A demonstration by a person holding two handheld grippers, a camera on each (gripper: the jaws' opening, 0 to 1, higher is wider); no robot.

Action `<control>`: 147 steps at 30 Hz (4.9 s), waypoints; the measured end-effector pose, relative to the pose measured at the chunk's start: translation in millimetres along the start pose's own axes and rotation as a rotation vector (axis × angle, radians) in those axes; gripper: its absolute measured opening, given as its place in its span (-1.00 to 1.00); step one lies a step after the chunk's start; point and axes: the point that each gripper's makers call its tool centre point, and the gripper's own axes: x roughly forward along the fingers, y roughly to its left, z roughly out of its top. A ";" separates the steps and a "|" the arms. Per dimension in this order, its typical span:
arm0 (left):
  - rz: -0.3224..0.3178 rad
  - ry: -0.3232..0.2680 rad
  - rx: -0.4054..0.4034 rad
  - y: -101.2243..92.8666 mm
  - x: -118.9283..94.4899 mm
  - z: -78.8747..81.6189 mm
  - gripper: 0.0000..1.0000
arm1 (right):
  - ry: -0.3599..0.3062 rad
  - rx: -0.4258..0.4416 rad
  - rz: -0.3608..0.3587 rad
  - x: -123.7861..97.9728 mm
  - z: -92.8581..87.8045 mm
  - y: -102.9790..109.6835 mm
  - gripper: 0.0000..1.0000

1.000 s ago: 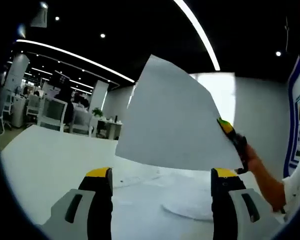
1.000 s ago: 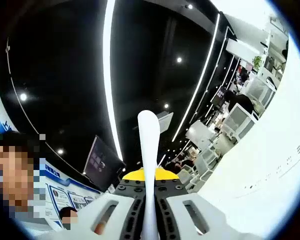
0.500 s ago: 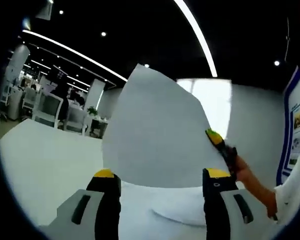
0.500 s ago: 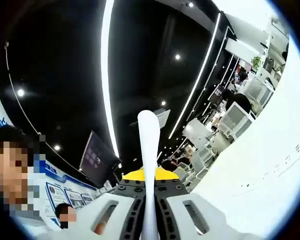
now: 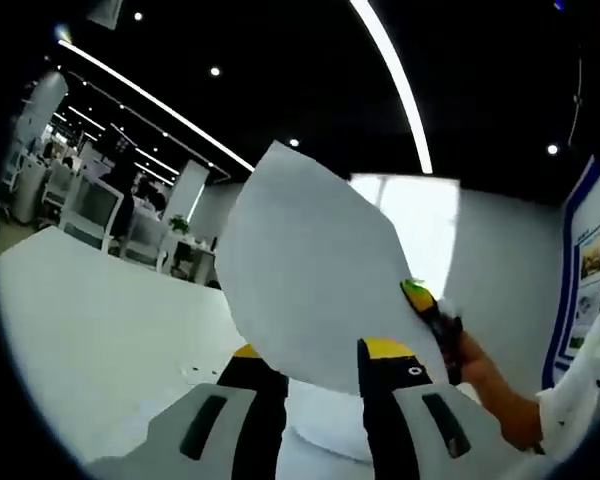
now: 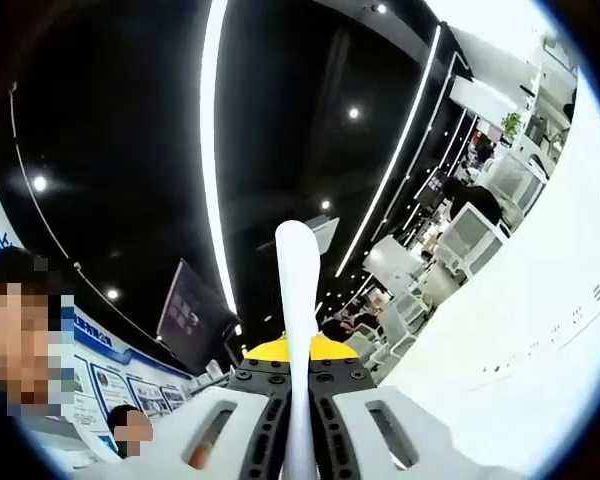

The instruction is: Organize the stack of printing papers by aligning and flattening the scattered papers on the table

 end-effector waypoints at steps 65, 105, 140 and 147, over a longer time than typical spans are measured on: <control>-0.169 0.069 -0.007 -45.1 -29.1 21.8 -0.89 | 0.168 -0.416 -0.228 -12.7 -9.7 -46.9 0.49; -0.518 0.307 -0.047 -134.6 -55.3 -5.2 -0.89 | 0.425 -0.164 0.146 -9.4 -122.4 -52.2 0.52; -0.539 0.308 -0.082 -134.5 -62.4 -5.3 -0.88 | 0.542 -0.008 0.494 -5.2 -119.3 -17.3 -0.38; -0.486 0.284 -0.101 -115.2 -61.4 0.9 -0.88 | 0.435 -0.078 0.521 -11.8 -91.3 -5.8 -1.00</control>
